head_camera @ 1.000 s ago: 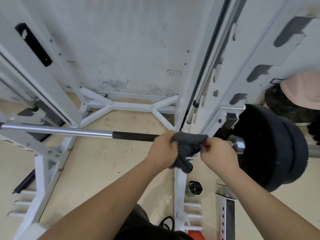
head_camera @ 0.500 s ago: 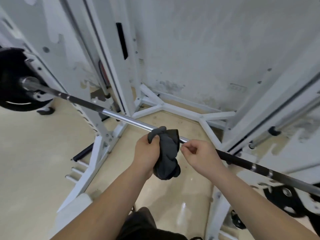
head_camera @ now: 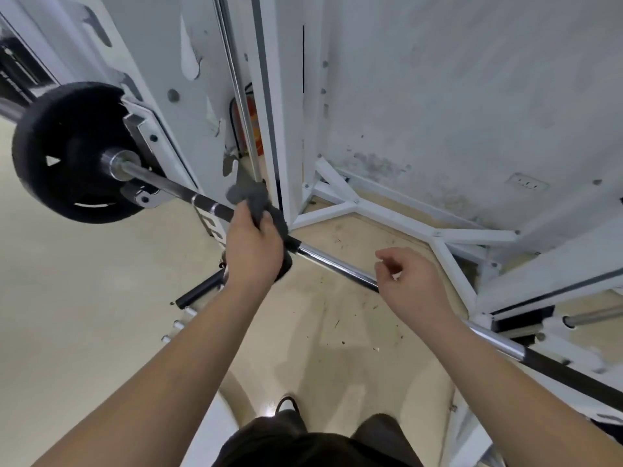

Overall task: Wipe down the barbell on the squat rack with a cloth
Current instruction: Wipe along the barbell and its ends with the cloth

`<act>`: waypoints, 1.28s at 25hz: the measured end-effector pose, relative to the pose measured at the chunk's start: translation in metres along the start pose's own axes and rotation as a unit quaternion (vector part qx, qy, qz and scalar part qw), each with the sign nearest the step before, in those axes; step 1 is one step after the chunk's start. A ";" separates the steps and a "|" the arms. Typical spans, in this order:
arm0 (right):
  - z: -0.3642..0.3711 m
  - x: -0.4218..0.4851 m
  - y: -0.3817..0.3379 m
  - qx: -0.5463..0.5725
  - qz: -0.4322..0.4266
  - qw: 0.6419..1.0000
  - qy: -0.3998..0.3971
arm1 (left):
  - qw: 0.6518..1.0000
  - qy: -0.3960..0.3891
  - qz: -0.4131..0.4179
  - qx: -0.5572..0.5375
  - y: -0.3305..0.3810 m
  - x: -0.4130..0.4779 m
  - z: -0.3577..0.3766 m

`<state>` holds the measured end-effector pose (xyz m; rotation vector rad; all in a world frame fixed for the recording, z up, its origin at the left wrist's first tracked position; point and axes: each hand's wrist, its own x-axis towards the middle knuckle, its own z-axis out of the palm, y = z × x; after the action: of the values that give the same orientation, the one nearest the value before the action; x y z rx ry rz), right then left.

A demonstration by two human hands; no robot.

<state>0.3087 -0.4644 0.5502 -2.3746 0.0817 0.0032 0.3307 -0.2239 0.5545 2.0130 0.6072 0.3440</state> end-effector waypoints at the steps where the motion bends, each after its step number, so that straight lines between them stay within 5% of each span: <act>1: 0.002 0.007 0.000 -0.001 0.002 1.000 -0.002 | 0.996 -0.014 0.066 0.059 -0.004 0.008 0.008; 5: 0.006 0.026 0.006 -0.011 0.011 0.999 -0.038 | 0.892 -0.140 0.219 0.370 -0.034 -0.001 0.047; 9: 0.008 0.048 0.012 -0.017 0.012 0.997 -0.073 | 0.838 -0.181 0.345 0.381 -0.046 0.030 0.022; 13: 0.021 0.063 0.002 -0.043 -0.028 0.991 -0.123 | 0.899 -0.069 0.218 0.374 -0.049 0.056 0.009; 15: 0.033 0.066 -0.006 -0.057 -0.038 0.987 -0.143 | 0.910 -0.086 0.230 0.333 -0.048 0.028 0.033; 19: 0.058 0.076 -0.030 -0.081 -0.044 0.980 -0.175 | 0.834 -0.191 0.393 0.337 -0.078 0.057 0.001; 24: 0.093 0.082 -0.069 -0.107 -0.021 0.976 -0.190 | 0.883 -0.130 0.290 0.344 -0.085 0.089 -0.016; 29: 0.108 0.080 -0.091 -0.160 -0.008 0.972 -0.170 | 0.810 -0.223 0.463 0.282 -0.083 0.068 -0.007; 32: 0.112 0.084 -0.099 -0.143 0.001 0.975 -0.172 | 0.805 -0.245 0.434 0.320 -0.100 0.131 -0.039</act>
<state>0.4010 -0.3208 0.5354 -2.6226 -0.0885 0.4532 0.3942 -0.0822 0.4856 2.8089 -0.6747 0.1222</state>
